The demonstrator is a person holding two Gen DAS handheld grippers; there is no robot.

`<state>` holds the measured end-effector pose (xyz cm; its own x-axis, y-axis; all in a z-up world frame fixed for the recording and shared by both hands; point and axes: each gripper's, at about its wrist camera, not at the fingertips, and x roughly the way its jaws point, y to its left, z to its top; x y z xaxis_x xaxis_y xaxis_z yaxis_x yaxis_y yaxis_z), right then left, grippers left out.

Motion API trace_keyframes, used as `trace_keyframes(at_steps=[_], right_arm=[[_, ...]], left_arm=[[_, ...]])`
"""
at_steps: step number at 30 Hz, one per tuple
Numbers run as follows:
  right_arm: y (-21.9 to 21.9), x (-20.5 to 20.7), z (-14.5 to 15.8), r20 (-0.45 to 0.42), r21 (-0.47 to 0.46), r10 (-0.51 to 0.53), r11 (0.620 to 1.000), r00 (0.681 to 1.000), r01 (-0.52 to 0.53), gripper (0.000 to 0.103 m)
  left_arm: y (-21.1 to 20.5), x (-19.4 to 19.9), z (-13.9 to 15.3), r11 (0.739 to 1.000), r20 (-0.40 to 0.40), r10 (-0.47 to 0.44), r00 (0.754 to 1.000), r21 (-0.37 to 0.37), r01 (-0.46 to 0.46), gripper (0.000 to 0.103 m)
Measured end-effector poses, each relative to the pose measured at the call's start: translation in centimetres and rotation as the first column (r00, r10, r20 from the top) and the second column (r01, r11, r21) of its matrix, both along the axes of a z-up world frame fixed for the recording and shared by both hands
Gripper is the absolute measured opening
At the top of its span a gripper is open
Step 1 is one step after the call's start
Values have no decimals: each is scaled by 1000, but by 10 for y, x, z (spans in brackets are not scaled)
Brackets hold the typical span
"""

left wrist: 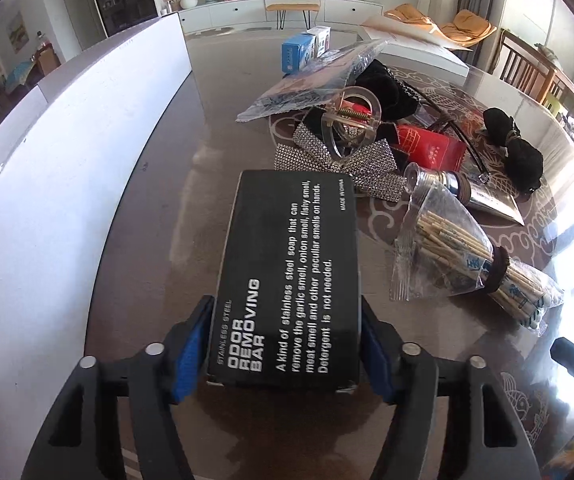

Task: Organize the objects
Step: 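Carry the box into the white bin and release it while the right gripper drops the cotton swab bag there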

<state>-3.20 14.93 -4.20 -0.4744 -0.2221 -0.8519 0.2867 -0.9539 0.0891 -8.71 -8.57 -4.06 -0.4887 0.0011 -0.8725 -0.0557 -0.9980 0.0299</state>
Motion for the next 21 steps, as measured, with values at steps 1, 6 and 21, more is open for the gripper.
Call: trace_keyframes(at_steps=[1,6,21], right_arm=[[-6,-8,9,-12,-4,29,1000,1000,-29,99],[-84,-56,26,50,66,308,948,950,-310,88],[-156,-61,122,-21,-96,395,914,918,-395,30]], left_arm=[[-2,3,2,1000,-16,7,1000,-8,-7,58],[-8,16,8,1000,-36,8,999,21,-7,57],[-120,84,129,985,-207,143,968,125,-119,58]])
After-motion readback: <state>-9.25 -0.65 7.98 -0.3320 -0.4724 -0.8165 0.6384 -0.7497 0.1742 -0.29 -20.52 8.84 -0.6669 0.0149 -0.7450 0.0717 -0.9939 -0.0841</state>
